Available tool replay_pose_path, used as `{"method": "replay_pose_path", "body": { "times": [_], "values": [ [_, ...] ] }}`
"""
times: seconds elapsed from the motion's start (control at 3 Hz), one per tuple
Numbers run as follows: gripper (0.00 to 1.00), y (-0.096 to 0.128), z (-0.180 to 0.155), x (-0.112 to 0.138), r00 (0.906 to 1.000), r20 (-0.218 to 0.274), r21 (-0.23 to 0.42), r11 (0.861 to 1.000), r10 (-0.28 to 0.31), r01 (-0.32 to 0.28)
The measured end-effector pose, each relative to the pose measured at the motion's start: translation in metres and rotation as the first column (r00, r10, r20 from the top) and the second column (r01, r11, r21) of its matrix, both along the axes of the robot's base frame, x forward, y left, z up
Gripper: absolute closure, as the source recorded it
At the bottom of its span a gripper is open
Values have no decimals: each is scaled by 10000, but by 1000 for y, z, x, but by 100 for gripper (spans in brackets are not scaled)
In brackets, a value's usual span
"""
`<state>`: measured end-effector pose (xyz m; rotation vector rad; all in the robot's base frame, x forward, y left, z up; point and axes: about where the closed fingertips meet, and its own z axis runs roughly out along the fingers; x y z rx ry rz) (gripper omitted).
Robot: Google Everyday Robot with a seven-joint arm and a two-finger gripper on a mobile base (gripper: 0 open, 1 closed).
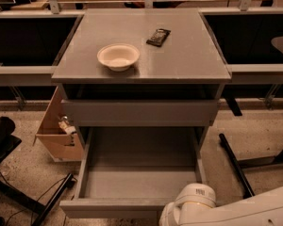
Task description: Close middle drawer
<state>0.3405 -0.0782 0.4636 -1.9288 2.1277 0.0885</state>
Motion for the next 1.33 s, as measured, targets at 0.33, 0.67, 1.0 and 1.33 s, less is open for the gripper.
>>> {"method": "replay_pose_path", "body": {
  "times": [0.33,0.67,1.0,1.33],
  "values": [
    [100,6,-33,-2,9968,-353,276,9969,-720,730],
    [100,12,-73,-11,9774,-571,120,9788,-2036,2046],
    [100,21,-103,-21,9667,-325,-326,9670,-2539,2529],
    [100,24,-125,-12,9594,554,-833,9562,-2766,2805]
  ]
}}
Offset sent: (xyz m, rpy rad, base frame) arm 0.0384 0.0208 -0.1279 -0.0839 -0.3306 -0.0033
